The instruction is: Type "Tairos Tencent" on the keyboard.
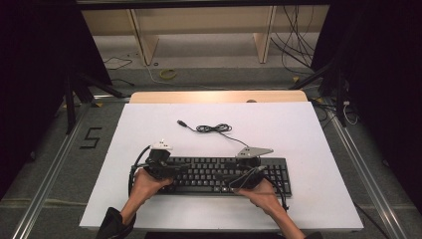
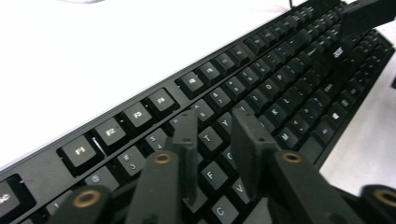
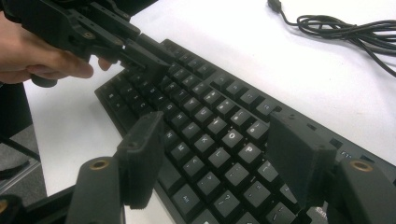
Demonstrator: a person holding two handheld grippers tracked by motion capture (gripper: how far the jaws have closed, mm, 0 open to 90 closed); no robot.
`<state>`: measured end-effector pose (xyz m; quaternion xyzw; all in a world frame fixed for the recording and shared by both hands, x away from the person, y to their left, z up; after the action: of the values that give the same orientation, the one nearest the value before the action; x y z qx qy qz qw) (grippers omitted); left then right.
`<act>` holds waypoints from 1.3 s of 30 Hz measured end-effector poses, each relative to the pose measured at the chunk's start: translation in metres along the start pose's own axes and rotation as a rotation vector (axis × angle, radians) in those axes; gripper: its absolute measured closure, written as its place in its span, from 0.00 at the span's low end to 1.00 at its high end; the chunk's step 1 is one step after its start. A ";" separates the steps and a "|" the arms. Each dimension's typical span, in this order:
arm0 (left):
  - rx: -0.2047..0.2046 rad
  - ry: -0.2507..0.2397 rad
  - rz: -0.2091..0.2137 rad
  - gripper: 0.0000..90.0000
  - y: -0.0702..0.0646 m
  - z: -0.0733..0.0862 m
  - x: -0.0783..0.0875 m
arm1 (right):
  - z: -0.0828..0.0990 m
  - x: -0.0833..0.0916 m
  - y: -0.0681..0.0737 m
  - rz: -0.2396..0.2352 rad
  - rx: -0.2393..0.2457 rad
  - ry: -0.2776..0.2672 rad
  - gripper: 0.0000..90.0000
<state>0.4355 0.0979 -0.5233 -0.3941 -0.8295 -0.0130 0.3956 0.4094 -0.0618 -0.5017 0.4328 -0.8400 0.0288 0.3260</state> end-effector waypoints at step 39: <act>0.015 -0.166 0.031 0.38 -0.002 0.000 0.032 | -0.005 -0.019 -0.005 0.027 0.003 0.067 0.71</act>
<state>0.4225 0.1173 -0.5015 -0.4036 -0.8533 0.0319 0.3287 0.4239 -0.0497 -0.5099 0.4205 -0.8343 0.0489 0.3530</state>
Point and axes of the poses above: each handheld gripper's, and its own axes: x roughly backward along the jaws, z roughly out of its underside, y roughly to its left, the point moved 10 cm from there along -x, roughly forward along the jaws, and after that the axes turned 1 degree about y, right-handed, at the moved point
